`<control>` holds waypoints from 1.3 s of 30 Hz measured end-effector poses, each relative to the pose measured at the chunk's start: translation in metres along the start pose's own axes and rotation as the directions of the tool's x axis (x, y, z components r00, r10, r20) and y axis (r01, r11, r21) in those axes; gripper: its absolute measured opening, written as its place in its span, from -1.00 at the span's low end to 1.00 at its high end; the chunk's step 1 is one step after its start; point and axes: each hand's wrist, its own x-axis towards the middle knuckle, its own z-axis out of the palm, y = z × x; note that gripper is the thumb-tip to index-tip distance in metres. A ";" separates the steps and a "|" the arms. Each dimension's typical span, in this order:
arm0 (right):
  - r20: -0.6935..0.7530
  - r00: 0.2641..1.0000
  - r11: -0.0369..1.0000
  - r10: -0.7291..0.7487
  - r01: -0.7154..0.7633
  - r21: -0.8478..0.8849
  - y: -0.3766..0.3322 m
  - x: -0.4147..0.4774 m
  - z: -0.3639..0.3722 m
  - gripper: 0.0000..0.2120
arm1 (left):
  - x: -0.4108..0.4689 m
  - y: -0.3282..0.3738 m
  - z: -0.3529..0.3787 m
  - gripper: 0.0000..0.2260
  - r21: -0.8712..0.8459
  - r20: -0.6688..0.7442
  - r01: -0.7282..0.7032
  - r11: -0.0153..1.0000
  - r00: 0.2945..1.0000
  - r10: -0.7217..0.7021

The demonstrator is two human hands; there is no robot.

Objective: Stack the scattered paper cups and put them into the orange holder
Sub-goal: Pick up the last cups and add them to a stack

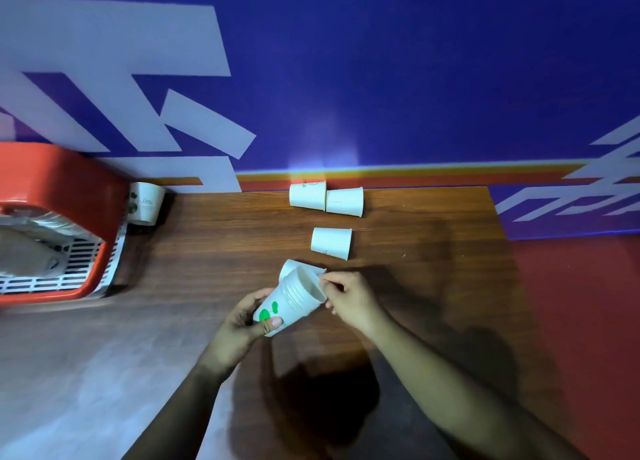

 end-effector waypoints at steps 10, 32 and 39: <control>-0.076 0.889 0.883 0.451 -0.432 0.185 0.009 0.031 0.059 -0.86 | -0.044 -0.019 -0.043 -0.60 0.006 -0.306 -0.016 1.000 0.952 0.016; 0.028 0.995 0.994 -0.098 0.099 -0.052 -0.021 -0.027 0.037 -0.84 | -0.047 -0.024 -0.046 -0.46 0.168 -0.200 -0.001 0.986 0.979 0.035; 0.008 1.000 0.994 -0.008 0.007 0.112 -0.007 -0.020 0.053 -0.89 | -0.041 -0.022 -0.044 -0.57 0.152 -0.270 0.012 0.988 0.962 0.030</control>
